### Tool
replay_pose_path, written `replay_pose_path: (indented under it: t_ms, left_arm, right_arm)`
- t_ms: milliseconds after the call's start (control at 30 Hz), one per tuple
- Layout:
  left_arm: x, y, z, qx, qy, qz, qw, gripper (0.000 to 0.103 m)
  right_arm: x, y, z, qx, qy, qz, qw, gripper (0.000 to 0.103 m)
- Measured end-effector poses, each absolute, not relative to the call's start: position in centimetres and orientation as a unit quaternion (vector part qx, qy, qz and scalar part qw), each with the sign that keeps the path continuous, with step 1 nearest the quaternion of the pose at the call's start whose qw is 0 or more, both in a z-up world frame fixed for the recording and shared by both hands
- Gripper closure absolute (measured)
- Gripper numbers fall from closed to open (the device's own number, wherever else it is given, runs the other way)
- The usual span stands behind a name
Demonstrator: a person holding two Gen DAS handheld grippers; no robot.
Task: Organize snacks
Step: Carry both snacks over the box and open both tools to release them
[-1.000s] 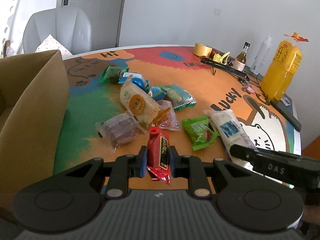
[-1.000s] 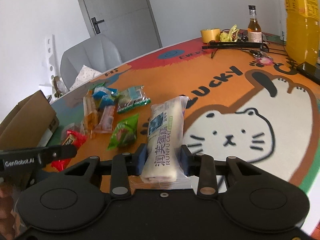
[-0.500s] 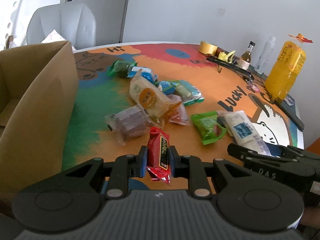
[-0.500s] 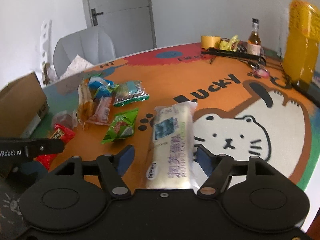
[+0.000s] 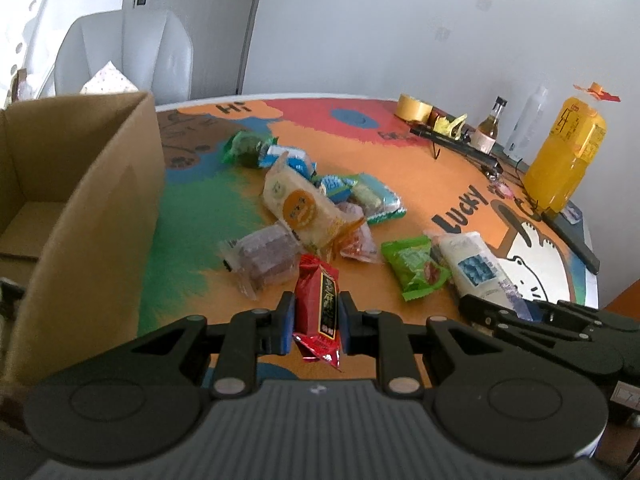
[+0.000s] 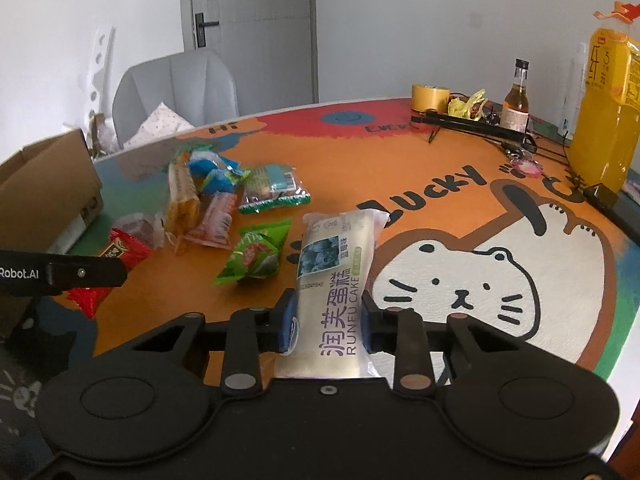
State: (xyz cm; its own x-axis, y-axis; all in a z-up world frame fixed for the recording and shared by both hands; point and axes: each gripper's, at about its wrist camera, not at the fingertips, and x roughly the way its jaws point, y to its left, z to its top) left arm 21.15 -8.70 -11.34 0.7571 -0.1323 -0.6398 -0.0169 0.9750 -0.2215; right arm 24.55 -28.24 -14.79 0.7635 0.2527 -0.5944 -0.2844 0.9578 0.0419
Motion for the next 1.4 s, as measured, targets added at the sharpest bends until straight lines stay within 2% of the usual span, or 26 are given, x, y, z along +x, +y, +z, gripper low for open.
replay_pose_path:
  t_ms: [800, 1400]
  left_arm:
    - [17.5, -4.6, -5.3, -0.1, 0.271, -0.001, 0.957, 0.082]
    - [15.6, 1.3, -3.9, -0.127, 0.238, 0.029, 0.963, 0.082]
  right_arm:
    - [23.4, -24.2, -9.4, 0.023, 0.252, 0.215, 0.943, 0.075]
    - [23.0, -18.4, -7.7, 0.016, 0.248, 0.249, 0.936, 0.075]
